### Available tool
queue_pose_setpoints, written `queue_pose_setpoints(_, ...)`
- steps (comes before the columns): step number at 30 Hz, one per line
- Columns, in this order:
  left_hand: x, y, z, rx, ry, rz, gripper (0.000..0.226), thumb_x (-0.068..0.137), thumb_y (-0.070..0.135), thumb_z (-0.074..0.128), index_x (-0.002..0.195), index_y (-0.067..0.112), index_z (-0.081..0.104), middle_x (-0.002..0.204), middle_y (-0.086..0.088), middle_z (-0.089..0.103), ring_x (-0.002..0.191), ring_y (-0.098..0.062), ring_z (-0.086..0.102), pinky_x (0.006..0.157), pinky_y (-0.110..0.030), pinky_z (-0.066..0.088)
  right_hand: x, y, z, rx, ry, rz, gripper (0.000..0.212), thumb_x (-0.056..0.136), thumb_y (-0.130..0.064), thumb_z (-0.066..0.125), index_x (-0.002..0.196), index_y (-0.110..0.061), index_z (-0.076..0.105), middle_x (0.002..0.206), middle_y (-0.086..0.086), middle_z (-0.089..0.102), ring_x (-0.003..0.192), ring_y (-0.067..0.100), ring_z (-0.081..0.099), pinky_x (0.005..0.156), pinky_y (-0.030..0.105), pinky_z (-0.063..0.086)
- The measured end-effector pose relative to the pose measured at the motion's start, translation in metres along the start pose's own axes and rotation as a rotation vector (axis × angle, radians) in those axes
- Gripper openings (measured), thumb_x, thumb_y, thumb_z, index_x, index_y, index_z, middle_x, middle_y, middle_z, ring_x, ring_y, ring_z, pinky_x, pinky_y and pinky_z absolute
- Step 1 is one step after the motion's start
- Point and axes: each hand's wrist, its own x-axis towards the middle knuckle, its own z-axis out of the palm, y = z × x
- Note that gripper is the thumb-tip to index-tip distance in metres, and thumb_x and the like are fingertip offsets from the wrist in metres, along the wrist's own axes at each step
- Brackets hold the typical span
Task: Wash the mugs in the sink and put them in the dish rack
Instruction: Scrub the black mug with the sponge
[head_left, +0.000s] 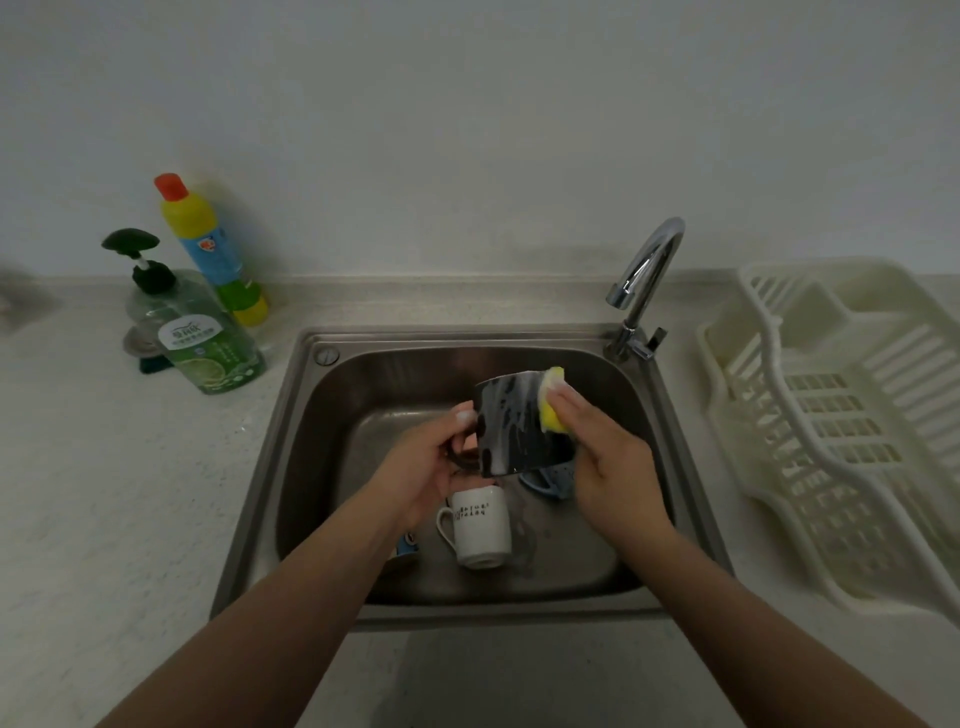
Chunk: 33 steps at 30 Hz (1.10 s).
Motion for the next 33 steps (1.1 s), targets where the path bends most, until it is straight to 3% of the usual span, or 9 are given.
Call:
queue_pose_setpoints(3, 0.001, -0.004, -0.003, -0.072, 0.001, -0.020, 0.032, 0.094, 0.021, 0.054, 0.066, 0.017, 0.067, 0.112, -0.021, 0.061, 0.109, -0.038, 0.062, 0.073, -0.042, 0.062, 0.005, 0.003, -0.013, -0.075, -0.075, -0.090, 0.062, 0.087, 0.010, 0.053, 0.140, -0.024, 0.049, 0.145, -0.008, 0.046, 0.135, 0.008, 0.042, 0.111, 0.034, 0.038)
queue_pose_setpoints(6, 0.005, -0.012, -0.007, -0.061, 0.052, -0.022, 0.025, 0.095, 0.019, 0.053, 0.108, 0.004, 0.068, 0.115, -0.023, 0.062, 0.105, -0.034, 0.062, 0.081, -0.042, 0.059, 0.011, 0.013, -0.024, -0.133, -0.076, 0.027, 0.058, 0.087, 0.007, 0.057, 0.137, -0.022, 0.053, 0.142, -0.002, 0.052, 0.131, 0.014, 0.048, 0.109, 0.032, 0.040)
queue_pose_setpoints(8, 0.010, -0.022, -0.006, -0.027, 0.076, -0.022, 0.034, 0.094, 0.016, 0.054, 0.125, 0.002, 0.058, 0.113, -0.019, 0.060, 0.105, -0.031, 0.061, 0.089, -0.046, 0.055, 0.028, 0.010, -0.024, -0.163, -0.135, 0.122, 0.052, 0.090, 0.001, 0.057, 0.135, -0.025, 0.056, 0.139, -0.003, 0.054, 0.128, 0.010, 0.049, 0.106, 0.014, 0.034)
queue_pose_setpoints(10, 0.014, -0.031, -0.004, 0.012, 0.103, -0.003, 0.032, 0.088, 0.016, 0.061, 0.117, 0.004, 0.055, 0.110, -0.018, 0.060, 0.109, -0.029, 0.062, 0.093, -0.048, 0.053, 0.045, 0.002, -0.021, -0.198, -0.207, 0.123, 0.044, 0.093, -0.003, 0.055, 0.132, -0.023, 0.059, 0.135, -0.001, 0.058, 0.125, 0.012, 0.052, 0.100, 0.007, 0.029)
queue_pose_setpoints(17, 0.016, -0.041, -0.004, -0.056, 0.136, 0.094, 0.030, 0.081, 0.010, 0.061, 0.107, -0.004, 0.063, 0.119, -0.027, 0.060, 0.105, -0.032, 0.059, 0.088, -0.038, 0.050, 0.026, -0.023, -0.024, -0.288, -0.430, -0.067, 0.049, 0.087, -0.029, 0.037, 0.125, -0.016, 0.065, 0.128, 0.007, 0.064, 0.120, 0.022, 0.059, 0.106, 0.037, 0.043)
queue_pose_setpoints(22, 0.017, -0.034, -0.002, -0.061, 0.057, 0.187, 0.023, 0.069, 0.020, 0.071, 0.088, 0.008, 0.066, 0.099, -0.013, 0.066, 0.095, -0.026, 0.063, 0.085, -0.038, 0.050, 0.042, -0.018, -0.014, -0.341, -0.365, -0.013, 0.047, 0.090, -0.005, 0.054, 0.134, -0.020, 0.057, 0.142, 0.003, 0.052, 0.134, 0.017, 0.045, 0.116, 0.035, 0.031)
queue_pose_setpoints(27, 0.016, -0.022, -0.008, -0.071, 0.073, 0.183, 0.073, 0.067, 0.027, 0.066, 0.129, -0.010, 0.053, 0.127, -0.030, 0.058, 0.116, -0.040, 0.057, 0.097, -0.047, 0.047, 0.019, -0.020, -0.020, -0.316, -0.379, -0.139, 0.050, 0.080, 0.000, 0.055, 0.126, -0.017, 0.064, 0.132, 0.004, 0.061, 0.126, 0.020, 0.054, 0.110, 0.041, 0.040)
queue_pose_setpoints(30, 0.018, -0.024, -0.004, -0.094, 0.094, 0.167, 0.054, 0.071, 0.028, 0.067, 0.112, -0.007, 0.061, 0.113, -0.029, 0.063, 0.109, -0.038, 0.060, 0.093, -0.044, 0.049, 0.032, -0.018, -0.006, -0.336, -0.330, -0.056, 0.051, 0.088, 0.001, 0.056, 0.135, -0.018, 0.056, 0.143, 0.004, 0.051, 0.136, 0.020, 0.043, 0.117, 0.034, 0.027)
queue_pose_setpoints(33, 0.020, -0.026, -0.007, -0.142, 0.063, 0.152, 0.027, 0.090, 0.009, 0.044, 0.091, 0.002, 0.071, 0.076, -0.012, 0.071, 0.075, -0.021, 0.068, 0.070, -0.030, 0.055, 0.023, -0.031, 0.002, -0.326, -0.339, -0.173, 0.050, 0.081, 0.003, 0.057, 0.127, -0.016, 0.064, 0.134, 0.003, 0.059, 0.127, 0.017, 0.051, 0.111, 0.017, 0.020)
